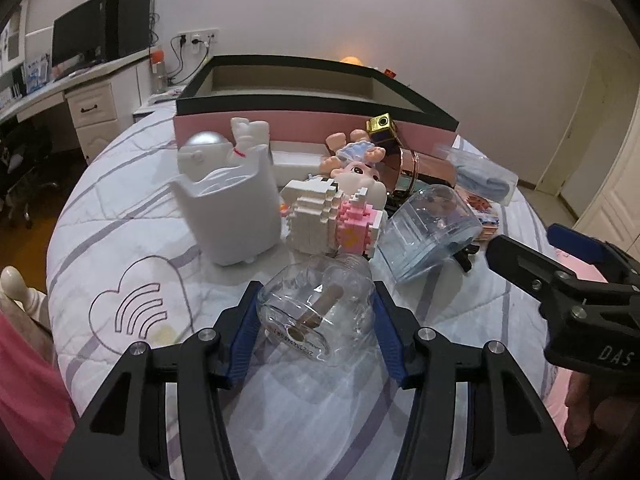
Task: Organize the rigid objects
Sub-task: 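Grasp the clear glass jar with the left tool while the right tool grasps the clear teal-based bowl, then carry the jar and bowl into the pink box and open both tools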
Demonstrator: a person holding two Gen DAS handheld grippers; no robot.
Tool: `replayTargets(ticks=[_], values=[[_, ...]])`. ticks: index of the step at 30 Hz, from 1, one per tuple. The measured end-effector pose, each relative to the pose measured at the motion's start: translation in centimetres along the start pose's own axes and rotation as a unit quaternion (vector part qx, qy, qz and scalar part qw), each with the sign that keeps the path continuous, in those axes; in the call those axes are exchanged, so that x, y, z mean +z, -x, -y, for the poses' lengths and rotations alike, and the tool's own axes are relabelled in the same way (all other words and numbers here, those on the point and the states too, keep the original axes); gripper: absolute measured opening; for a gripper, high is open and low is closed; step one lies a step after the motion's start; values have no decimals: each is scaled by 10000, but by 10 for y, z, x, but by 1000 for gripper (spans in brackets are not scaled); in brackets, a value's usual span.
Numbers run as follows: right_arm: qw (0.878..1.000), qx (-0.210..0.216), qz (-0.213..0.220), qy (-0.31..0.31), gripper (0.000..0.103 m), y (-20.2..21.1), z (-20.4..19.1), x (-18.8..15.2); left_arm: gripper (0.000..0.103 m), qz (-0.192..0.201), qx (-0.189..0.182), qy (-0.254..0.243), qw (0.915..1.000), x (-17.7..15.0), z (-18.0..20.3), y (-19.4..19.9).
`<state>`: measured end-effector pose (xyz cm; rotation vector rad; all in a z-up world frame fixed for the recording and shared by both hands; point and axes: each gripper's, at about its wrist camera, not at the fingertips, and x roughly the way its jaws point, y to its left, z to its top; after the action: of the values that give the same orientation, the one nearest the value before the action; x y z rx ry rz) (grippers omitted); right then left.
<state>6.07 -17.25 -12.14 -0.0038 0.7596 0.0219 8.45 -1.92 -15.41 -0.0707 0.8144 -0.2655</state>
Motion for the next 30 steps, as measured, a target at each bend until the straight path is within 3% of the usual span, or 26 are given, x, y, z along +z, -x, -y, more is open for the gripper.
replayTargets(ticks=[10, 11, 13, 14, 17, 30], values=[[9978, 528, -147, 371, 101, -24, -32, 9, 54, 85, 160, 39, 9998, -8, -8, 11], [9975, 551, -170, 411, 99, -28, -34, 10, 54, 89, 163, 48, 9998, -9, -10, 12], [9965, 605, -261, 522, 75, -36, -39, 10, 54, 106, 201, 36, 9997, -10, -10, 14], [9958, 655, -320, 559, 73, -41, -41, 10, 54, 112, 215, 28, 9997, -10, -11, 16], [9958, 562, -271, 677, 72, -43, -45, 9, 54, 130, 239, 38, 9996, -10, -13, 19], [9941, 914, -66, 576, 72, -16, -38, 11, 54, 361, 297, 18, 9989, -7, -17, 43]])
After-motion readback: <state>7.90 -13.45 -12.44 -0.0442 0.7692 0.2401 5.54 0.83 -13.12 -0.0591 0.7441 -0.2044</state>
